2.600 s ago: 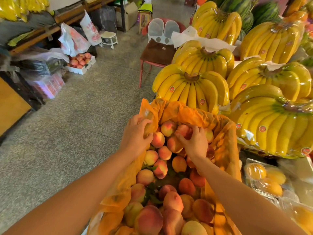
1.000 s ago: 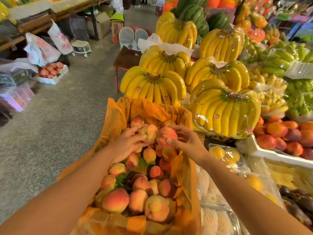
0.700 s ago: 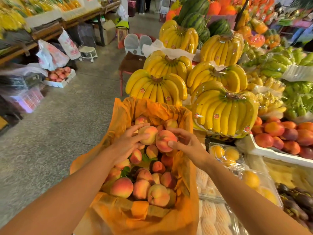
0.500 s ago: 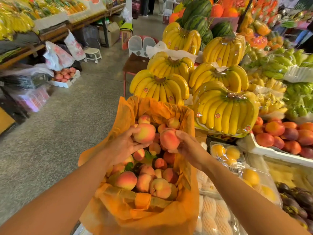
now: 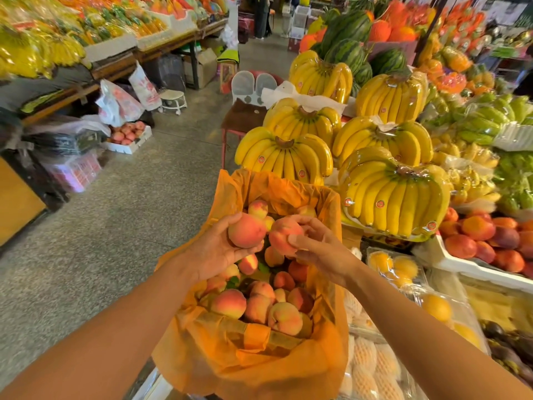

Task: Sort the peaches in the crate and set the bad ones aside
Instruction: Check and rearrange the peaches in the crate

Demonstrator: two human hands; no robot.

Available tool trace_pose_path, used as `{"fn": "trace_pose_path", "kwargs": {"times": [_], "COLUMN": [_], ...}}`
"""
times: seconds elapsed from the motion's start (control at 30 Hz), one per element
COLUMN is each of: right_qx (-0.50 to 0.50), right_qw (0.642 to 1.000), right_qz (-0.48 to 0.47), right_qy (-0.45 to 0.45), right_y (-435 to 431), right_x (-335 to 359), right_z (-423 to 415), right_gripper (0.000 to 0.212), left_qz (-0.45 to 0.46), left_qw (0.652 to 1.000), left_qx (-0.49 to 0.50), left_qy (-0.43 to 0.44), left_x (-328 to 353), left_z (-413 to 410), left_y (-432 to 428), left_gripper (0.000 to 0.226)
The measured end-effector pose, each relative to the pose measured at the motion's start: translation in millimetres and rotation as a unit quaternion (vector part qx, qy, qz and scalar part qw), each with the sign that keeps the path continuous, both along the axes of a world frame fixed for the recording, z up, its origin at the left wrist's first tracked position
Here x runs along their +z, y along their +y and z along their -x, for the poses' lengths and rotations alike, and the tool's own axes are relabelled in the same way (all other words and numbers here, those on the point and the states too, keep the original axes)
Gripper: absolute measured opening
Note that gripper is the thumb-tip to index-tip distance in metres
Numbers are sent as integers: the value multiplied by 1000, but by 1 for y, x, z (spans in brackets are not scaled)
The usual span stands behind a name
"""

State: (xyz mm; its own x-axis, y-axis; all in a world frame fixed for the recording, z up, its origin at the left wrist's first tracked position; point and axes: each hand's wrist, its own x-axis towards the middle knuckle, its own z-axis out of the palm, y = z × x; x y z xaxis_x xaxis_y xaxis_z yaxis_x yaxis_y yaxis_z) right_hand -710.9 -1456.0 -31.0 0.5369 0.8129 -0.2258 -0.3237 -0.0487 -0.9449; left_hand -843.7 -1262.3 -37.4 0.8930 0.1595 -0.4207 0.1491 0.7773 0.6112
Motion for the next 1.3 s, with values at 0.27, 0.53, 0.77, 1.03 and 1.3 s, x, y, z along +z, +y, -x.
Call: {"fn": "trace_pose_path", "kwargs": {"times": [0.27, 0.53, 0.77, 1.03, 1.3], "right_qx": [-31, 75, 184, 245, 286], "right_qw": [989, 920, 852, 785, 813], "right_qz": [94, 254, 327, 377, 349], "right_qy": [-114, -290, -364, -427, -368], "right_y": [9, 32, 70, 103, 108], "right_x": [-3, -41, -78, -114, -112], "right_z": [-6, -12, -7, 2, 3], "right_gripper": [53, 53, 58, 67, 51], "left_qz": [-253, -438, -434, -436, -414], "left_qw": [966, 893, 897, 894, 906], "left_qx": [4, 42, 66, 72, 51], "left_qy": [52, 90, 59, 70, 65], "left_x": [-6, -13, -16, -27, -31], "left_z": [4, 16, 26, 32, 28], "left_y": [20, 39, 61, 74, 75], "left_gripper": [75, 80, 69, 63, 55]}}
